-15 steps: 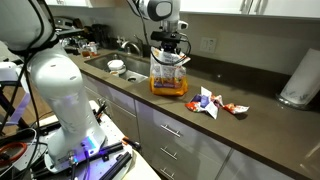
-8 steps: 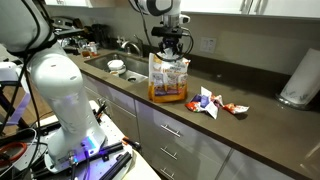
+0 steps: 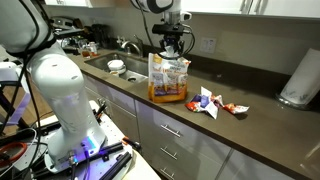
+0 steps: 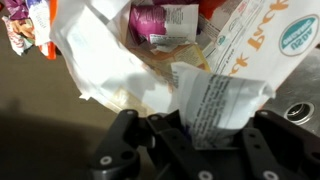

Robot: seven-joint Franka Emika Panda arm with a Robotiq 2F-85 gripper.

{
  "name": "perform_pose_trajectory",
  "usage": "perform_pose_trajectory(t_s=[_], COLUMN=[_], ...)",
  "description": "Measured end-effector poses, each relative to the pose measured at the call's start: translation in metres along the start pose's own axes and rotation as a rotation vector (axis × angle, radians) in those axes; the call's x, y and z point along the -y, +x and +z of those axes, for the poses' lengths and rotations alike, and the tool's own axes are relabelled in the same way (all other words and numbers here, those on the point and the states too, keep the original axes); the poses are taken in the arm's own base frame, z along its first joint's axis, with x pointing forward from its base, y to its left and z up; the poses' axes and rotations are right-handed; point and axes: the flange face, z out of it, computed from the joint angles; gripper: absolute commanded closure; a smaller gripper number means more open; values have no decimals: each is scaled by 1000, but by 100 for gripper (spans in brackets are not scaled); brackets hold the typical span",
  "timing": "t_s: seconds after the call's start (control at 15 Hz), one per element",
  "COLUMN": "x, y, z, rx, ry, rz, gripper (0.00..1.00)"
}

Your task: Remove one sachet from the pack and put it on the countertop

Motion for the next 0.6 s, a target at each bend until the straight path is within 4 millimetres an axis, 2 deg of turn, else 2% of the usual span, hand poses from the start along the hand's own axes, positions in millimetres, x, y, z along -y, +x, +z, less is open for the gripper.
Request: perform_pose_trajectory(t_s=[0.33,0.6], x=[-13,-41], y=[2,2], z=[-31,-48], rx=[-59,-86], ry=[-29,-65], rz=[22,99], gripper=[98,98])
